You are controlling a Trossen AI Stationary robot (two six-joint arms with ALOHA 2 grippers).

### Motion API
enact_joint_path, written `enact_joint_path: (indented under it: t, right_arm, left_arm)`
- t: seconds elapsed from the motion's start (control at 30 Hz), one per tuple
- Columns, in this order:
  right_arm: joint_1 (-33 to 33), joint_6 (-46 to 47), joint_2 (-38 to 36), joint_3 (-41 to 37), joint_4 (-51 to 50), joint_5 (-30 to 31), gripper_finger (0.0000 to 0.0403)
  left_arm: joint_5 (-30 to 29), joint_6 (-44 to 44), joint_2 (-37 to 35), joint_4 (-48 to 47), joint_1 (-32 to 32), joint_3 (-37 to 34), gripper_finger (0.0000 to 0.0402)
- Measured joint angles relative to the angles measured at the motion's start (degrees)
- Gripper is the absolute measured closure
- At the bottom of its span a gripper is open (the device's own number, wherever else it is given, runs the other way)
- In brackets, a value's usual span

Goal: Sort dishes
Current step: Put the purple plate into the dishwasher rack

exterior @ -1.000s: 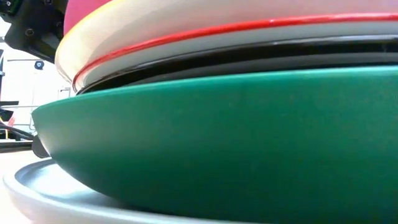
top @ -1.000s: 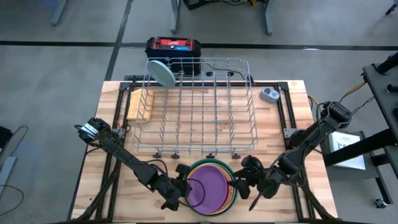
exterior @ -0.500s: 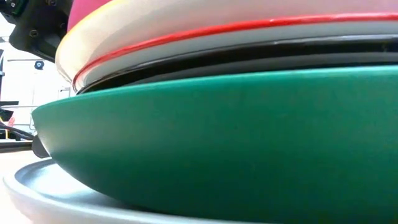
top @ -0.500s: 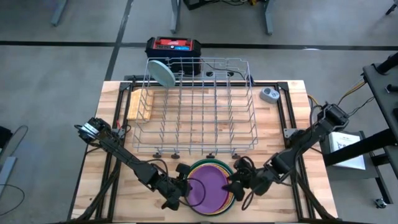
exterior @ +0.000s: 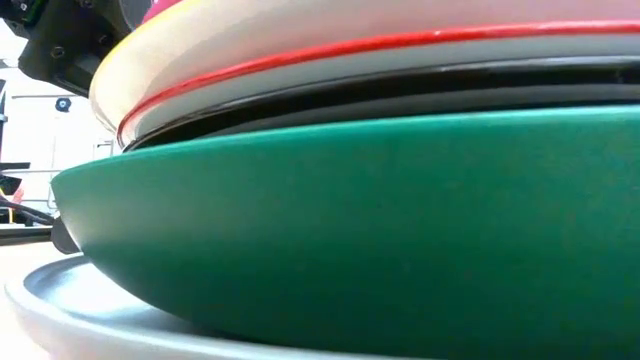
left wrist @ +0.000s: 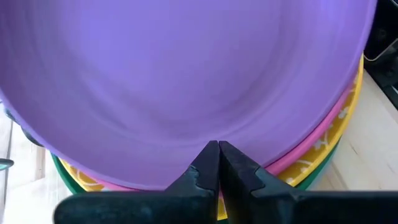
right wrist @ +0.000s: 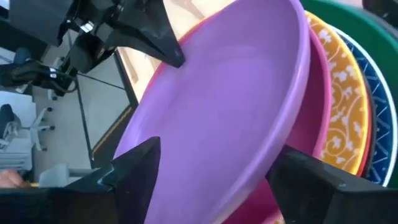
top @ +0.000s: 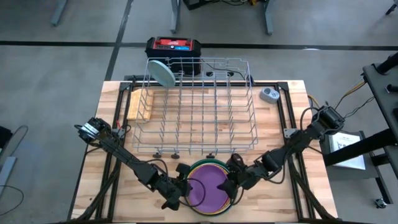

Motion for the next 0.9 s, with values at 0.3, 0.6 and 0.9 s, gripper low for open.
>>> enact_joint_path:
  t: [0.3, 0.6, 0.9]
  right_arm:
    - [0.0, -0.8, -0.1, 0.0, -3.5, 0.1, 0.0254]
    - [0.0, -0.5, -0.1, 0.0, -6.5, 1.6, 0.0362]
    - [0.0, -3.4, -0.6, 0.0, -6.0, 3.4, 0.0376]
  left_arm:
    - [-0.2, -1.0, 0.0, 0.0, -0.1, 0.4, 0.0401]
    - [0.2, -0.7, -0.1, -5.5, -0.2, 4.7, 0.0402]
    - [-0.2, -1.0, -0.1, -16.9, -0.6, 11.6, 0.0402]
